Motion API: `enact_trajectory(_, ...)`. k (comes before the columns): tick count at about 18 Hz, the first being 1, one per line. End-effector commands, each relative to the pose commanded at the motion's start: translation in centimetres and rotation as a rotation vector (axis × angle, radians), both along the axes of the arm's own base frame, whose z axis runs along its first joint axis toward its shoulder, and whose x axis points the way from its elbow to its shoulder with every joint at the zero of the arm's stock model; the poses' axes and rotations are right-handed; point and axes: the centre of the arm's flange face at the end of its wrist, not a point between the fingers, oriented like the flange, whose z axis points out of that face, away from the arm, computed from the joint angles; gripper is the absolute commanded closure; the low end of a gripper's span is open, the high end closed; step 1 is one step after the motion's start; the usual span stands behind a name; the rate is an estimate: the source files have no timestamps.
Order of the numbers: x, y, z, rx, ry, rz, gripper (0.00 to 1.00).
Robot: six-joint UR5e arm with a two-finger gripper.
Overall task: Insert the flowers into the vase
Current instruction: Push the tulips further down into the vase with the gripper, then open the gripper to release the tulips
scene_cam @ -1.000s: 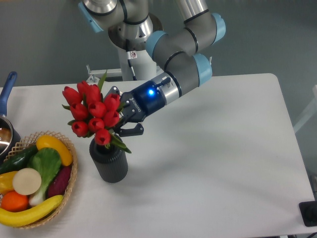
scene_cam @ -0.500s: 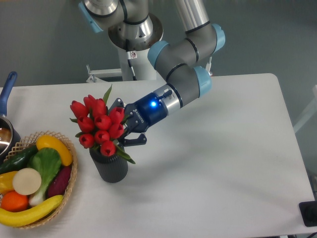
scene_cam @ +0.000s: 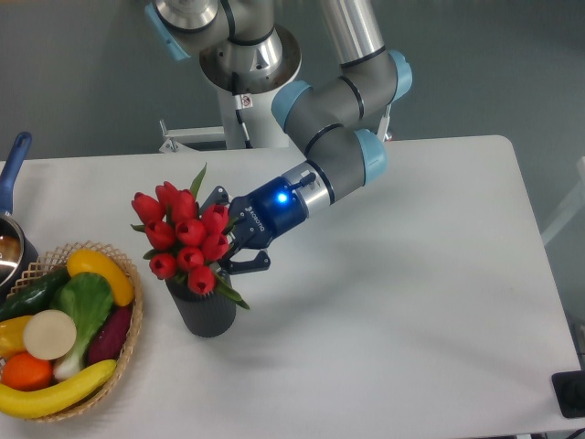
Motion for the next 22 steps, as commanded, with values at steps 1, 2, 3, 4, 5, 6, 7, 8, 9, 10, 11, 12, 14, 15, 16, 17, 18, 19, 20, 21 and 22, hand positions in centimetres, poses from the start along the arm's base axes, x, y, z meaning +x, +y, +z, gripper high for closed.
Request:
enact_trajectory(1,0.1,0.0,-0.1,-0.008,0.007,-0.002,0.53)
enact_trajectory(2,0.0,0.0,-0.2,-0.016,0.012,-0.001,0.48)
enact_trajectory(3,0.1,-0.1,-0.4,-0.02,0.012,-0.001,0.44)
enact_trajectory(4,0.1,-0.1,-0.7,-0.02,0.011,-0.002,0.44)
enact_trajectory(5,0.2,0.0,-0.8,-0.02,0.012,-0.003,0.42)
enact_trajectory(6,0.2,-0.1,-0.8,-0.019,0.013,-0.004,0.36)
enact_trajectory(7,0.2,0.0,-0.9,-0.017,0.016,-0.004,0.28)
enact_trajectory(8,0.2,0.0,-0.9,-0.012,0.024,-0.004,0.21)
enact_trajectory(9,0.3,-0.1,-1.1,-0.008,0.03,-0.005,0.14)
enact_trajectory(10,0.5,-0.2,-1.3,-0.008,0.03,-0.006,0.12)
enact_trajectory(11,0.6,-0.3,-1.4,-0.009,0.029,-0.006,0.12)
enact_trajectory(12,0.5,-0.3,-1.5,-0.007,0.035,-0.005,0.08)
enact_trajectory(14,0.5,-0.3,-1.4,-0.001,0.045,-0.006,0.01)
enact_trajectory(15,0.5,-0.3,-1.5,-0.001,0.044,-0.006,0.0)
enact_trajectory(16,0.5,-0.3,-1.5,0.0,0.047,-0.006,0.0)
enact_trajectory(17,0.6,-0.4,-1.5,-0.001,0.047,-0.006,0.0)
enact_trajectory(18,0.5,-0.4,-1.4,-0.008,0.059,-0.005,0.0)
enact_trajectory(19,0.3,-0.6,-1.5,-0.04,0.088,-0.006,0.0)
enact_trajectory(20,0.0,-0.9,-1.8,-0.076,0.112,-0.002,0.0)
enact_trajectory(21,-0.2,-1.1,-1.7,-0.093,0.135,0.001,0.0)
enact_trajectory(22,-0.4,-1.4,-1.2,-0.096,0.151,0.007,0.0)
